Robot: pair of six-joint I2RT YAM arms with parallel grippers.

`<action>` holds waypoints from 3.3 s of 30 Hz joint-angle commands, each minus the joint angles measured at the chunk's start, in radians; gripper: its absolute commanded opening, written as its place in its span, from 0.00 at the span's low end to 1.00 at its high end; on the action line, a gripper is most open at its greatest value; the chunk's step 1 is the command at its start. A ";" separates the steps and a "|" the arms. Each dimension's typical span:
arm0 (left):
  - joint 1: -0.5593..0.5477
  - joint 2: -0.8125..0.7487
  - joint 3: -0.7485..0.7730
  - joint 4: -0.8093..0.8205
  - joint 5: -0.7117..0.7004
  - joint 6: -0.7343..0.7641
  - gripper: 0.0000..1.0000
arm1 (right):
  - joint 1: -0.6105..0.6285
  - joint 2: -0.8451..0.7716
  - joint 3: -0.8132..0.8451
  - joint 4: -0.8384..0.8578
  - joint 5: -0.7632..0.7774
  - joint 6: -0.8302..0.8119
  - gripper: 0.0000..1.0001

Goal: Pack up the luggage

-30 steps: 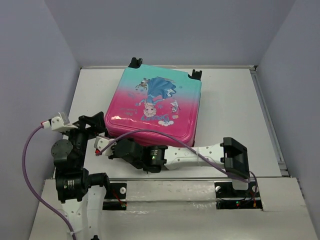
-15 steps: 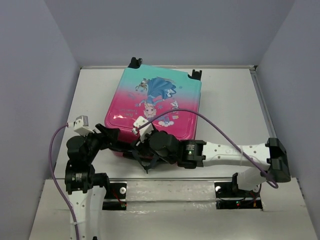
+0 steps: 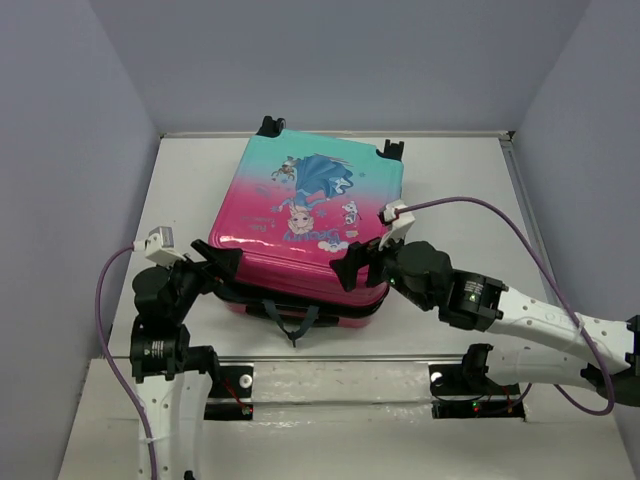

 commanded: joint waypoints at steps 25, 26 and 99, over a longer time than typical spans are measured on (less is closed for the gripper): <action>-0.004 0.139 0.051 0.279 0.105 -0.096 0.99 | 0.342 0.339 -0.140 0.206 0.002 0.257 0.90; -0.004 0.126 0.057 0.268 0.084 -0.085 0.99 | 0.389 0.335 -0.142 0.206 0.080 0.251 0.90; -0.008 0.002 0.077 0.158 -0.107 0.169 0.99 | 0.297 0.706 0.087 1.162 0.547 -0.139 0.07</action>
